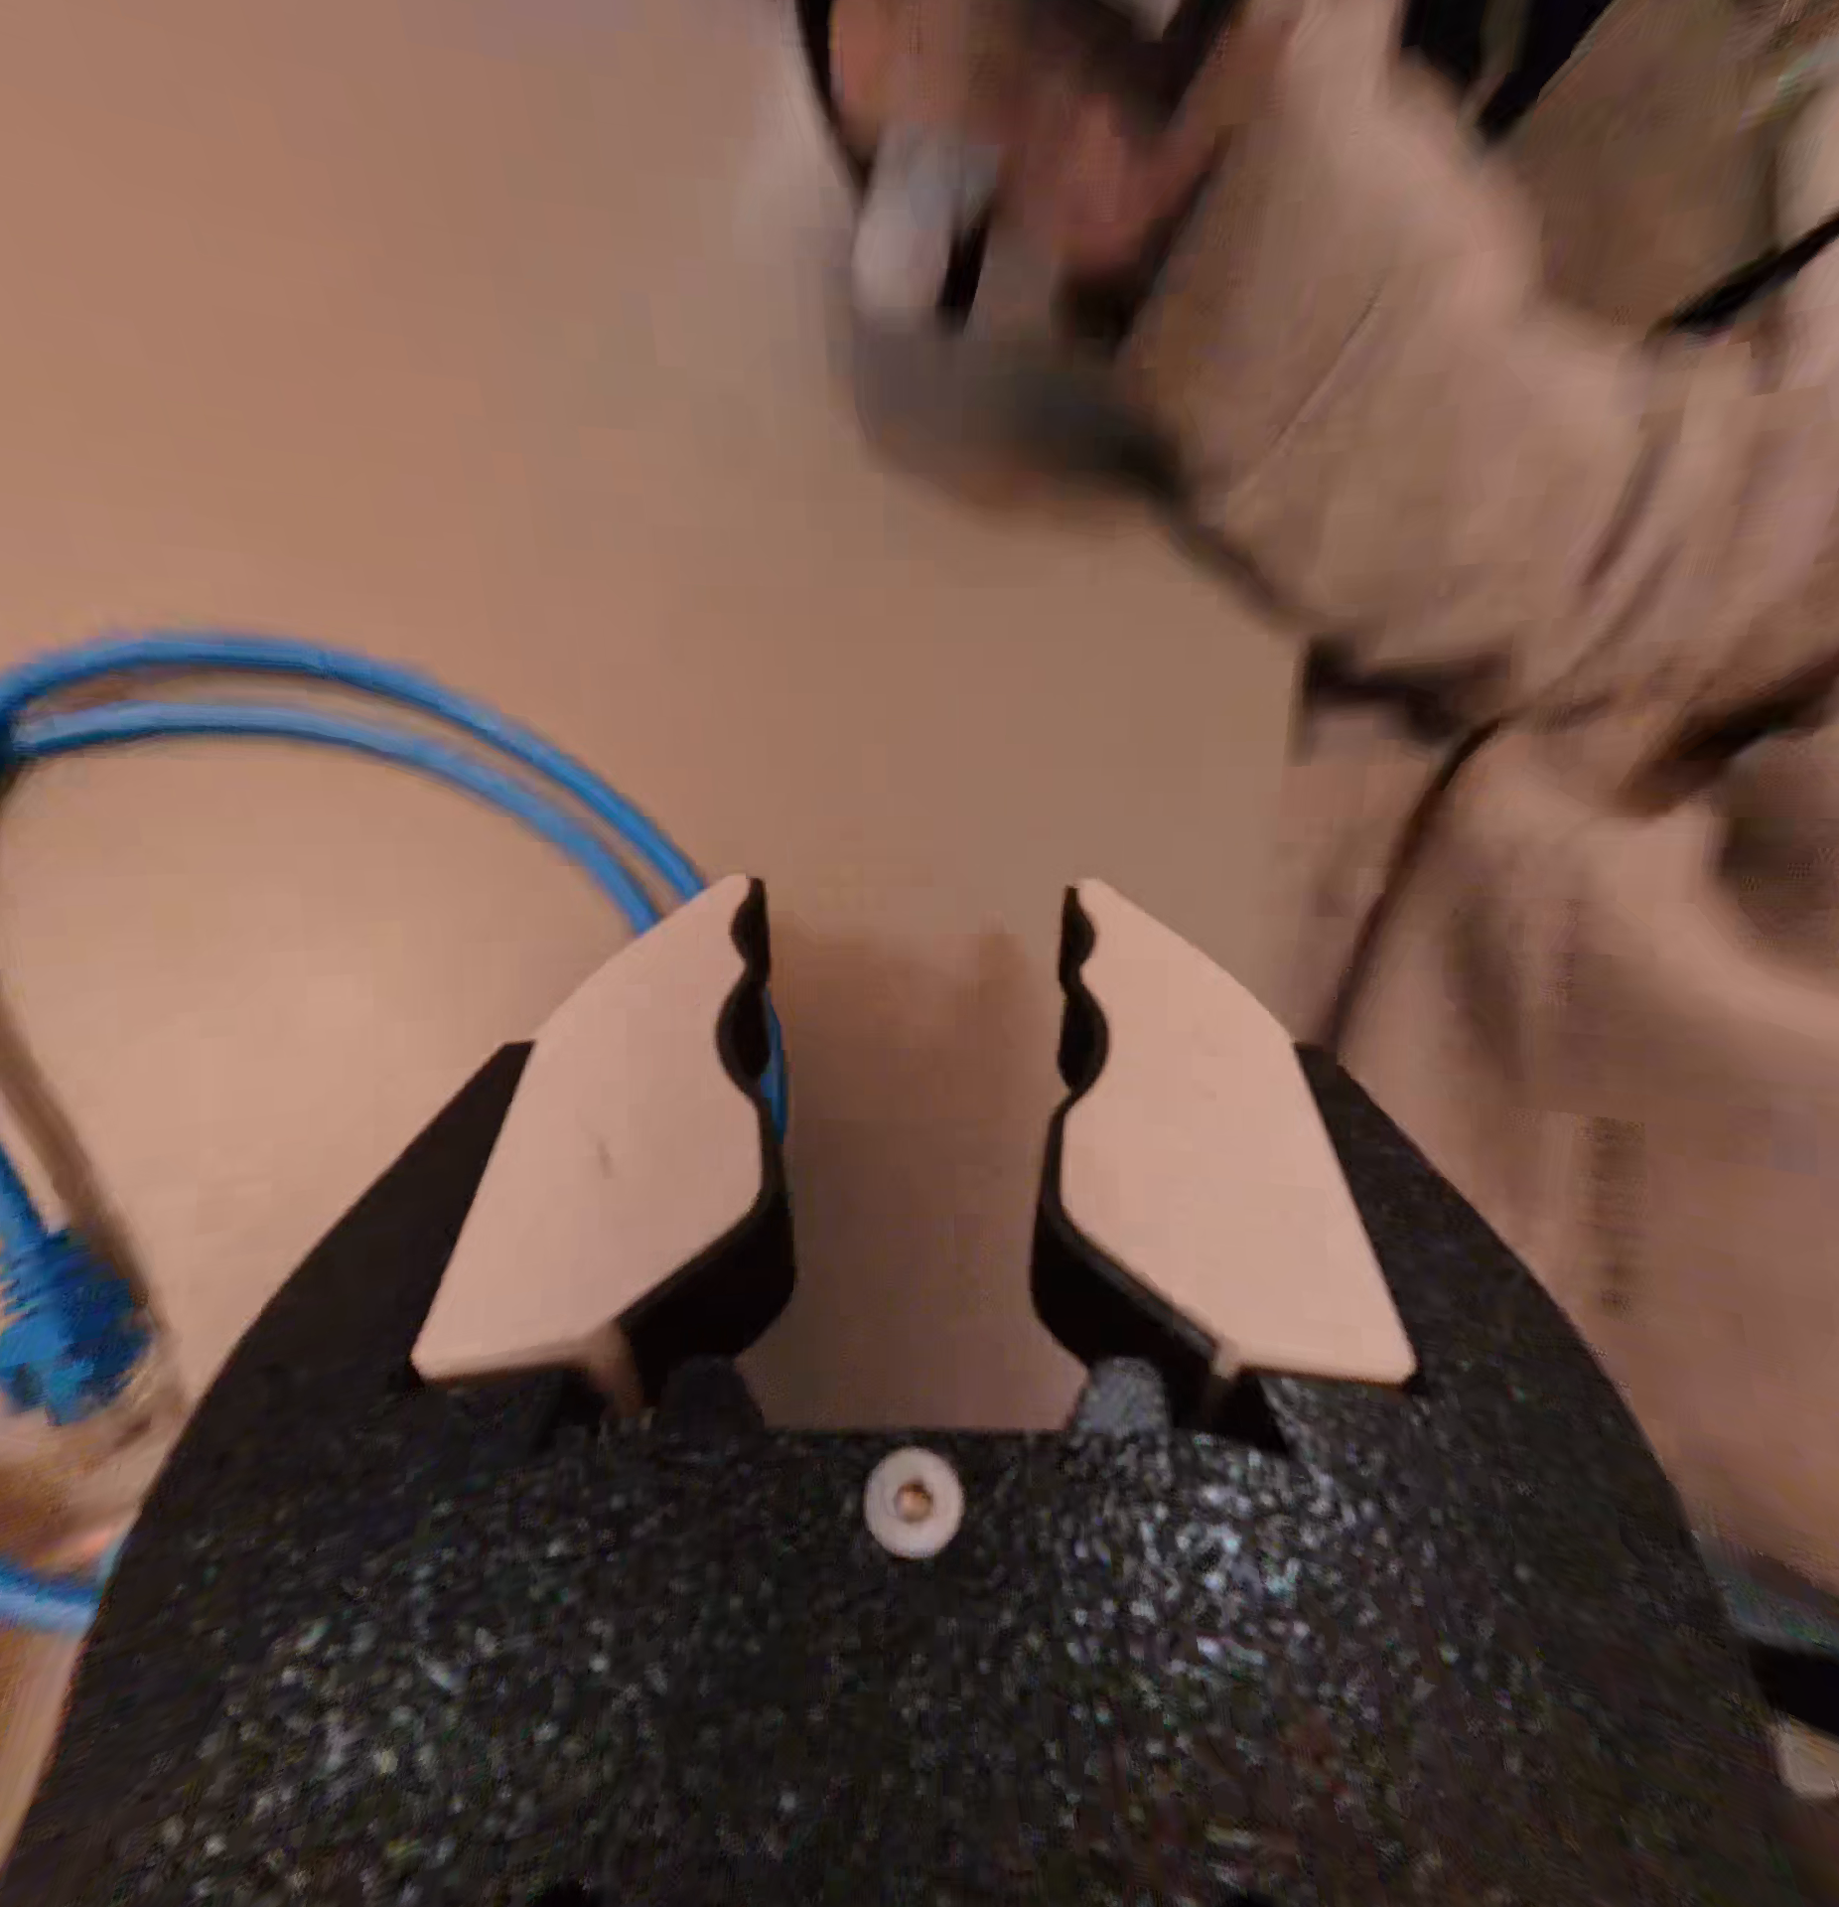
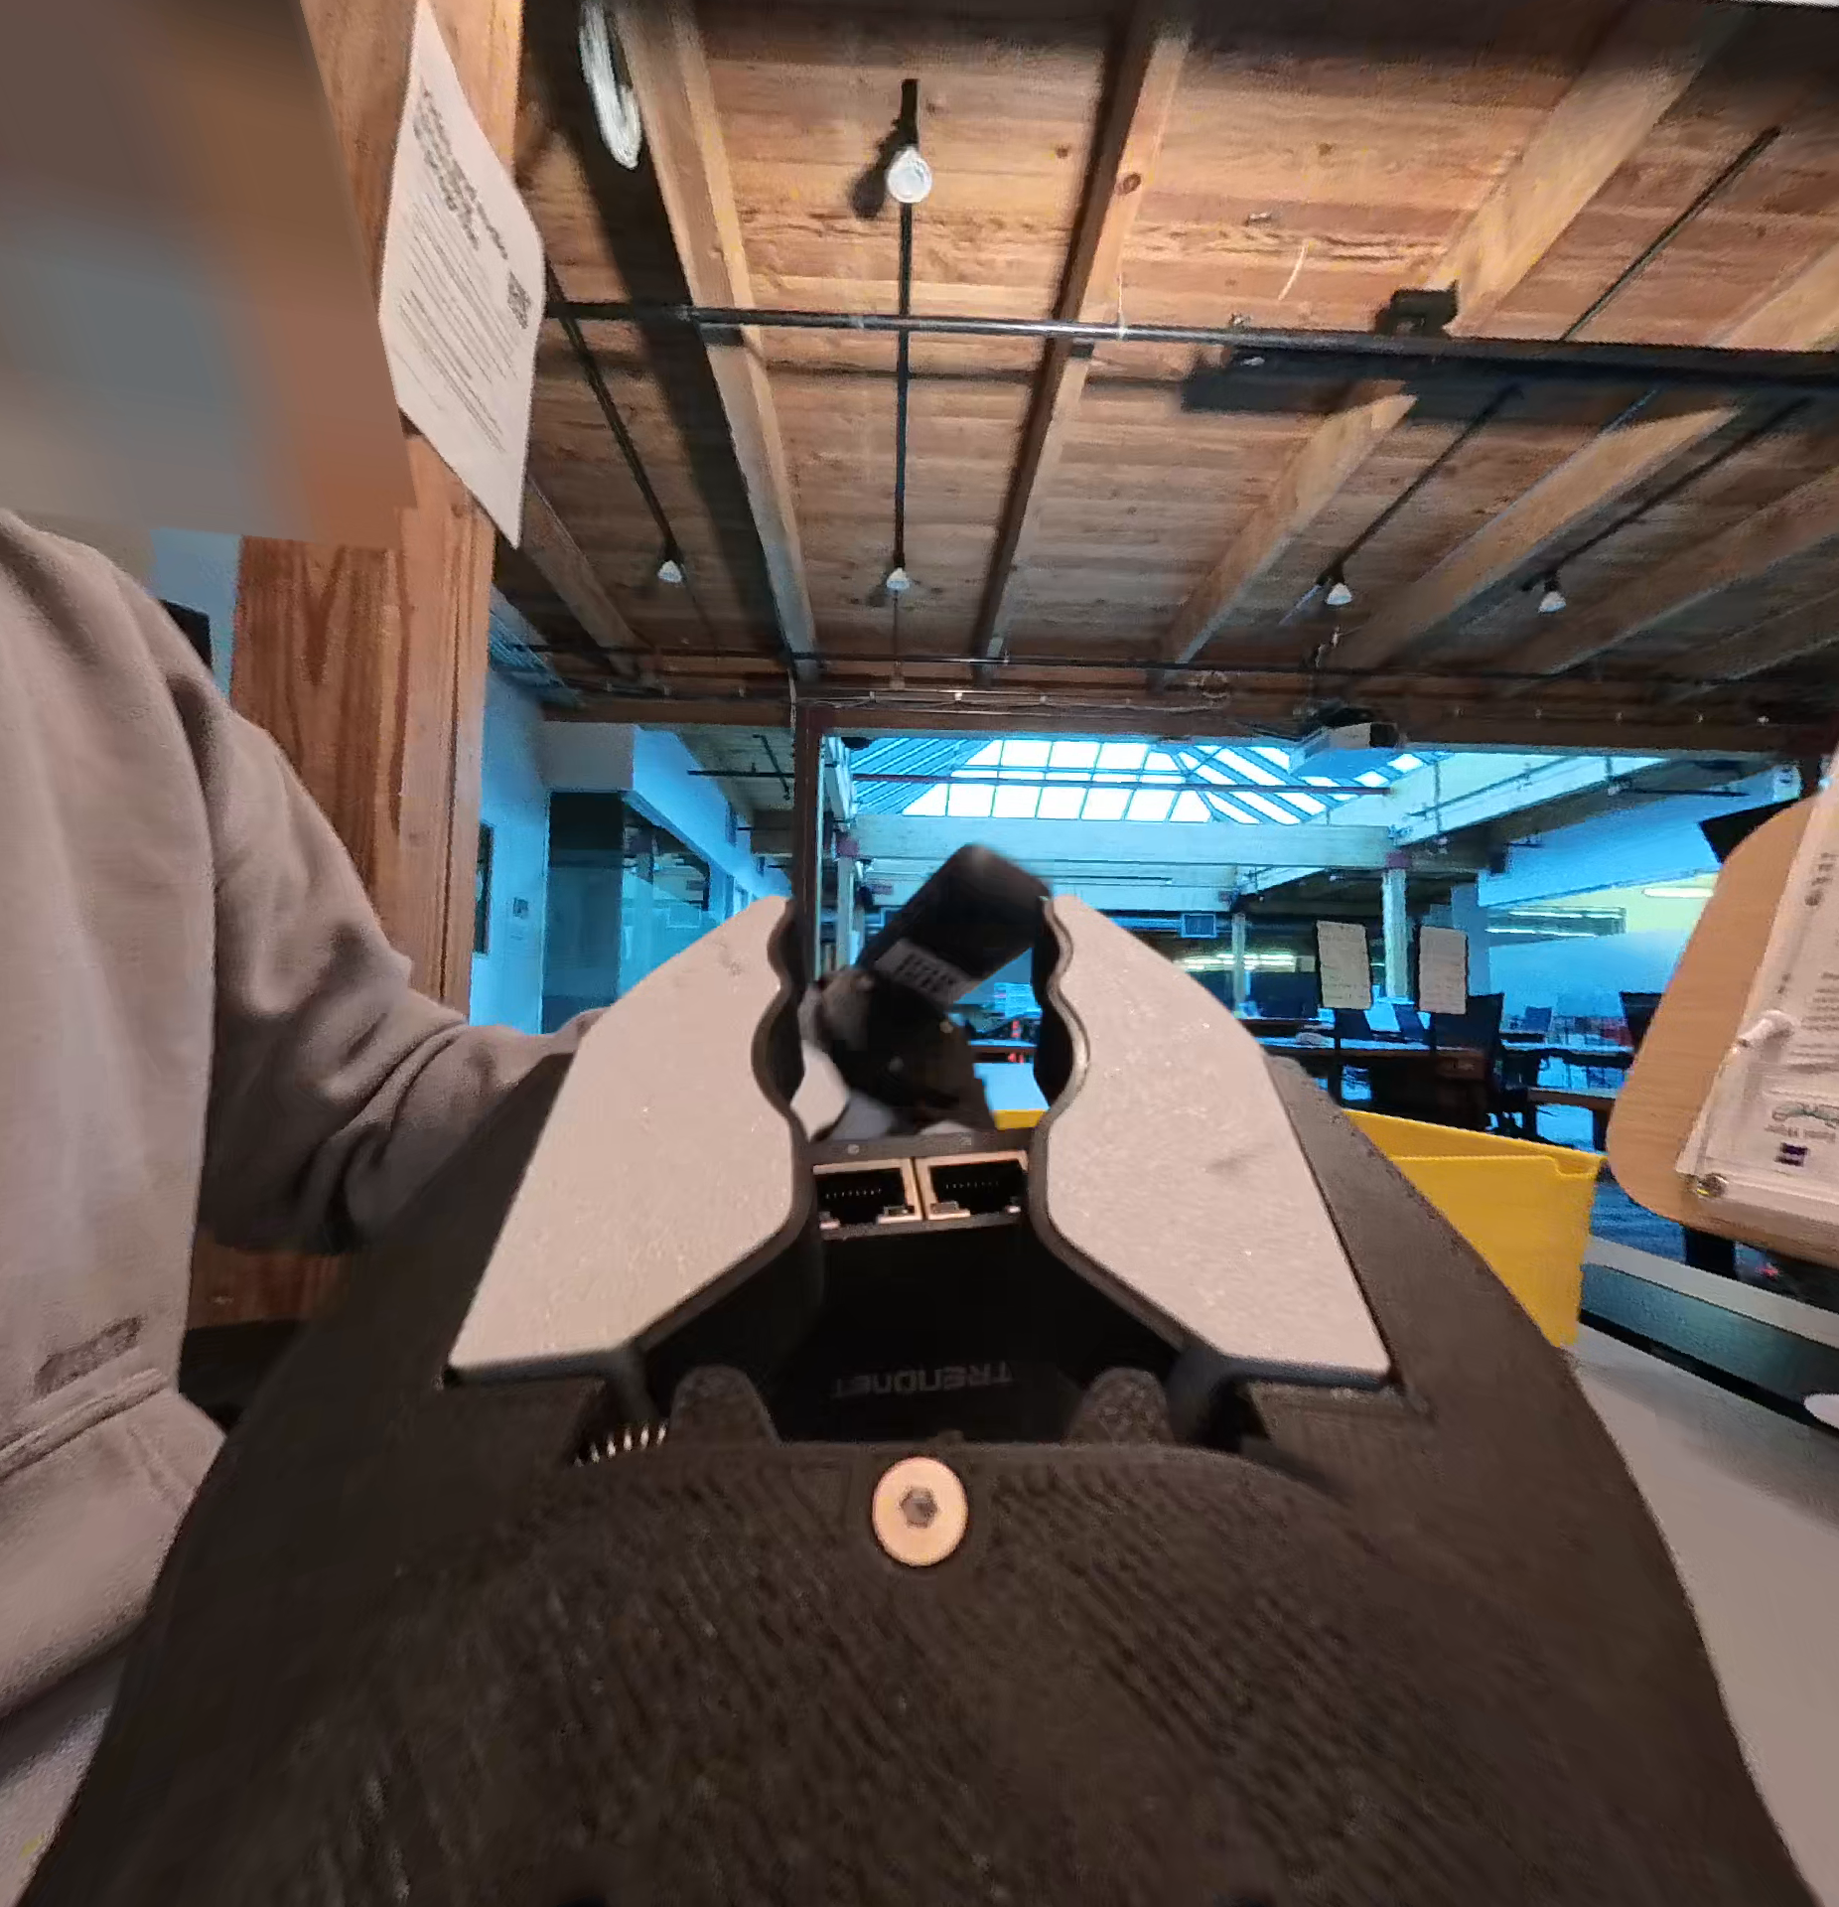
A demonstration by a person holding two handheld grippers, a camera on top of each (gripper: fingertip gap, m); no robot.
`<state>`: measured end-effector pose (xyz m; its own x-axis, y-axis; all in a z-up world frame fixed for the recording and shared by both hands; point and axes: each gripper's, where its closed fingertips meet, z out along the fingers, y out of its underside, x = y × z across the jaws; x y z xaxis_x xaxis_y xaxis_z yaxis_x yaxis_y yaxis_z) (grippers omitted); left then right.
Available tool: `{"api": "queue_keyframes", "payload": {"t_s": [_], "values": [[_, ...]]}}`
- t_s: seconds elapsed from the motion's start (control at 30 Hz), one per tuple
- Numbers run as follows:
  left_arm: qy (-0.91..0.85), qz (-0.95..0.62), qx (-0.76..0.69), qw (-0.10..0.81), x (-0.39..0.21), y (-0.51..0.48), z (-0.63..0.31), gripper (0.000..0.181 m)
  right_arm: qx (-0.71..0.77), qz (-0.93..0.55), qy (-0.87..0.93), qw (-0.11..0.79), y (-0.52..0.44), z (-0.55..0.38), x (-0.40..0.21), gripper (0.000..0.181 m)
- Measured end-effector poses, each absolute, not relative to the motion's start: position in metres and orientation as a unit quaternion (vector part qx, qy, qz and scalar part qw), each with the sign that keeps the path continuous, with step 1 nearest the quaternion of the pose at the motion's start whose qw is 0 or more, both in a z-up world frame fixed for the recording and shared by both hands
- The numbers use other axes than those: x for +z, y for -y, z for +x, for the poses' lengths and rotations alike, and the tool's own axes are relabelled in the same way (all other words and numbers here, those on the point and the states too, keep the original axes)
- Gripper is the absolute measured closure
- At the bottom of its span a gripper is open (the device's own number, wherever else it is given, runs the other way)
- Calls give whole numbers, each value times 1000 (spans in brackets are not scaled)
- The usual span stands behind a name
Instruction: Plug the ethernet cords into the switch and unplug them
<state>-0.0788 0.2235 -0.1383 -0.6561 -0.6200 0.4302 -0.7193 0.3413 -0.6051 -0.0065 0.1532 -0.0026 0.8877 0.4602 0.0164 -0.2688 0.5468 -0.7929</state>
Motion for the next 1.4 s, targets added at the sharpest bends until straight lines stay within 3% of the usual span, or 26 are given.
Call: {"api": "queue_keyframes", "payload": {"t_s": [0.03, 0.13, 0.3, 0.43, 0.67, 0.7, 0.73, 0.97, 1.23, 1.4], "values": [[779, 433, 451, 52, -119, -224, -66, 121, 208, -425, 117, 873, -153, -9, -2, 139], [614, 491, 616, 38, -73, -222, -30, 124, 224, -408, 130, 875, -153, -16, 3, 139], [442, 482, 711, 256, -99, -161, -31, 111, 260, -374, 148, 878, -150, -28, 9, 139], [369, 424, 768, 307, -90, -136, -29, 121, 251, -385, 163, 873, -152, -32, 5, 139], [337, 425, 794, 274, -90, -144, -17, 123, 212, -421, 201, 859, -162, -43, -7, 139], [327, 419, 799, 279, -88, -147, -17, 127, 205, -430, 204, 855, -167, -45, -9, 139], [323, 409, 803, 288, -86, -148, -19, 143, 195, -442, 206, 851, -172, -46, -13, 139], [316, 380, 828, 264, -81, -160, -26, 156, 205, -430, 187, 859, -168, -40, -10, 141], [478, 480, 722, 137, -96, -199, -28, 157, 20, -613, 198, 764, -209, -25, -65, 88], [577, 521, 622, 89, -97, -216, -34, 158, -82, -683, 233, 688, -231, -25, -95, 76]]}}
